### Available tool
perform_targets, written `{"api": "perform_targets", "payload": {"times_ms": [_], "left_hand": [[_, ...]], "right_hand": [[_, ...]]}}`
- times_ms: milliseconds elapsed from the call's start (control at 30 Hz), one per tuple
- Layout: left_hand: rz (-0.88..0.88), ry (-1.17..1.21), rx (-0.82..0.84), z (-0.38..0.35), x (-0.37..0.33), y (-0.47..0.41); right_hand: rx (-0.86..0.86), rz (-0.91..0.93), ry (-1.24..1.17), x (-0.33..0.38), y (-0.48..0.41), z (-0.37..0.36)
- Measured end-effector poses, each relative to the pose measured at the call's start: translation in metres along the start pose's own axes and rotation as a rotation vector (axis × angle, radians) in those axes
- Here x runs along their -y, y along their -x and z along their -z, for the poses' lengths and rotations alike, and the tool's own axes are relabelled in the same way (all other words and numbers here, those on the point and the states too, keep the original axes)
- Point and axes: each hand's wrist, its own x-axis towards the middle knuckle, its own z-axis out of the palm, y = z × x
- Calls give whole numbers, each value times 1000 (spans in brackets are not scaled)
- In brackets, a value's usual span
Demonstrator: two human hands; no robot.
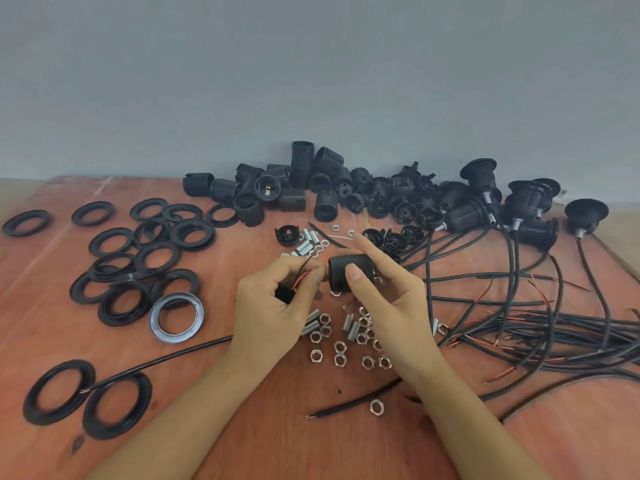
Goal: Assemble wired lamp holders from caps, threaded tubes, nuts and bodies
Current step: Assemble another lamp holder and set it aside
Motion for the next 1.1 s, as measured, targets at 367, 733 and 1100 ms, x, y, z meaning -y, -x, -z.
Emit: {"api": "perform_targets", "payload": {"times_ms": [367, 733, 1100], "left_hand": [[-60, 52, -27, 2, -5, 1], [-264, -104, 81, 0, -6, 2], [-214, -153, 144, -2, -5, 4]], "right_hand": [[-93, -326, -130, 3, -7, 0], [-158, -424, -159, 4, -8, 1], [-217, -273, -7, 0, -7, -2]]}}
